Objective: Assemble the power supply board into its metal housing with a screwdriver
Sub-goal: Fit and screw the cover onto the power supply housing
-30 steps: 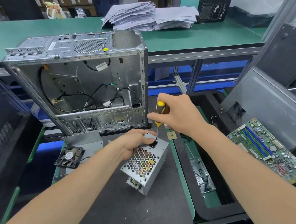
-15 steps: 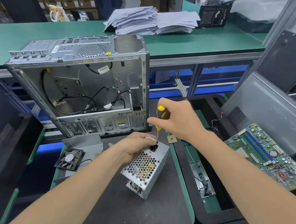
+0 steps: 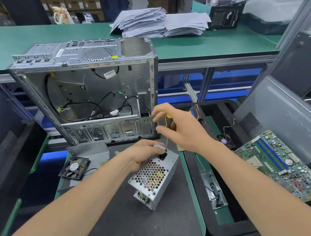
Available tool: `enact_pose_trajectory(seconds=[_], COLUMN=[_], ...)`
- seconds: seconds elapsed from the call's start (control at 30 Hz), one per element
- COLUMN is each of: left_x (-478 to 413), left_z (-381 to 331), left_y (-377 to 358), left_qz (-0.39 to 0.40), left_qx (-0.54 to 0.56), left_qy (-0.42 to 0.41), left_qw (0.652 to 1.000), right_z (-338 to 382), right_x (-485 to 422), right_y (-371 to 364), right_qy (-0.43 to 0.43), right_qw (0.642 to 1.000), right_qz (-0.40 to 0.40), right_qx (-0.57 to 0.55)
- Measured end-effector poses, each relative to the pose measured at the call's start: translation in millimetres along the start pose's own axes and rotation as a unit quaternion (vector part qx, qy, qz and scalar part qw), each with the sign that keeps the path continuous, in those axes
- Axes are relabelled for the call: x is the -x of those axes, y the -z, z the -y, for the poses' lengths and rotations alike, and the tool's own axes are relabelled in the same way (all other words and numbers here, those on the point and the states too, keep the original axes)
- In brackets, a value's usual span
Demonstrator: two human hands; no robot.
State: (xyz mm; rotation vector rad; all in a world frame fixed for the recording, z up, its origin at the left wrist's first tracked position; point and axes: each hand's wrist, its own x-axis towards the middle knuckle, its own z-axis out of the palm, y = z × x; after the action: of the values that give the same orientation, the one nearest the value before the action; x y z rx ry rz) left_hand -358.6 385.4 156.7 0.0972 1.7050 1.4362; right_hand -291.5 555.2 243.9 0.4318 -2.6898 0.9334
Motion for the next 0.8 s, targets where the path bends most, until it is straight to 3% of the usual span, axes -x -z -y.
enact_pose_trajectory(seconds=[0.17,0.3,0.47,0.6,0.8], left_x=[-0.9,0.0,1.5,2.4,1.5], left_z=[0.5,0.2,-0.5,-1.0,-0.6], left_y=[-0.9,-1.4,-2.3,-3.5,-2.8], left_qz=[-0.021,-0.024,-0.019,-0.031,-0.028], left_qx=[-0.013,-0.023,-0.012,-0.026,-0.027], left_qy=[0.005,0.008,0.003,0.004,0.003], left_qw=[1.000,0.999,1.000,0.999,0.999], right_z=[-3.2,-0.1,2.7,3.1,4.0], right_x=[2.0,-0.5,-4.0,-3.7,0.8], right_y=[18.6,18.8,19.8,15.3,15.0], right_qy=[-0.029,-0.017,-0.003,-0.002,-0.005], right_qw=[0.998,0.991,0.996,0.989,0.998], right_qz=[0.046,0.021,0.083,0.005,0.061], right_qx=[-0.011,0.135,0.042,0.146,0.022])
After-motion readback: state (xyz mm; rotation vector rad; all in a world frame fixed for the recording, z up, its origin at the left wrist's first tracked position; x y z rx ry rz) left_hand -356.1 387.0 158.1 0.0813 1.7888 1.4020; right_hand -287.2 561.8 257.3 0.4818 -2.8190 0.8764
